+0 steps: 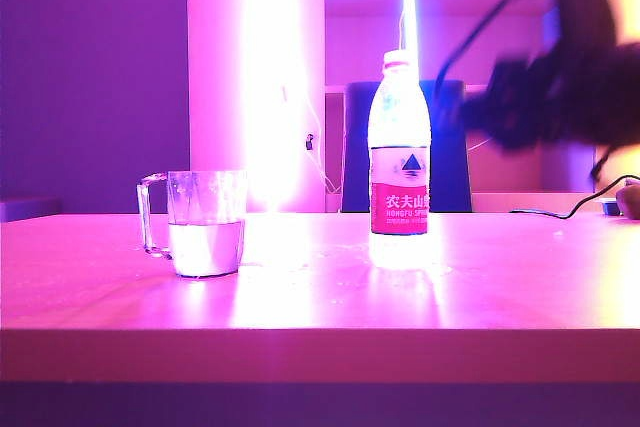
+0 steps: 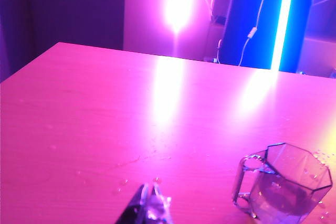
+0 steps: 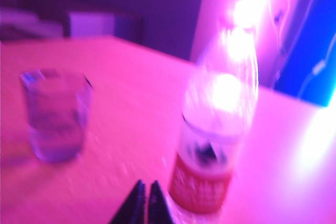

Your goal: Pick up the mineral water bottle on the table and pour water into the mug until it's half full.

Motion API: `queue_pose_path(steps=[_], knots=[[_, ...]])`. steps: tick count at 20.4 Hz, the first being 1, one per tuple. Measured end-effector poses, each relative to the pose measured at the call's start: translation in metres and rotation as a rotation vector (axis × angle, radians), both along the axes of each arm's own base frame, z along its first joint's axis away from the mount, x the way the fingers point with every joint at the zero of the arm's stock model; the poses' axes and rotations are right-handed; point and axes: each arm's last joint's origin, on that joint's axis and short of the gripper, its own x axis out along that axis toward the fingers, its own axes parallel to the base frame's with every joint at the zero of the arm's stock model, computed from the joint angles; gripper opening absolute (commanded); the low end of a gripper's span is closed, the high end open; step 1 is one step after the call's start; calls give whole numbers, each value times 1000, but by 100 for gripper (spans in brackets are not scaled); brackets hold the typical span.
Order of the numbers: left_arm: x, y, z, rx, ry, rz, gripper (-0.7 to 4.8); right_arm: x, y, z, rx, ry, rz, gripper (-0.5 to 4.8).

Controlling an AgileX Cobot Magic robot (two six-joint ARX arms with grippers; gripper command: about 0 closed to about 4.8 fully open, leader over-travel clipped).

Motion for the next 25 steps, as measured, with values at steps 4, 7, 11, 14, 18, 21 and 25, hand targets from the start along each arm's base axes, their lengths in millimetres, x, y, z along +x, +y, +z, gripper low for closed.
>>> queue_pose_path(steps=[4,7,11,14,18,21,25], knots=[[3,0,-14,-2,-15,2,-6,-23,13,27,81,-119,117,17],[5,0,-32,4,27,2,-5,-42,23,42,140,-184,213,17],[5,0,-50,14,76,1,-5,-66,35,53,195,-224,349,18],[5,0,-55,12,126,1,-5,-73,41,53,200,-221,398,18],[4,0,-58,11,157,0,-5,-72,42,49,168,-185,394,17],[4,0,-58,11,157,0,-5,-67,36,47,140,-128,247,17],[4,0,-58,12,157,0,-5,-54,-3,54,88,-50,36,17]])
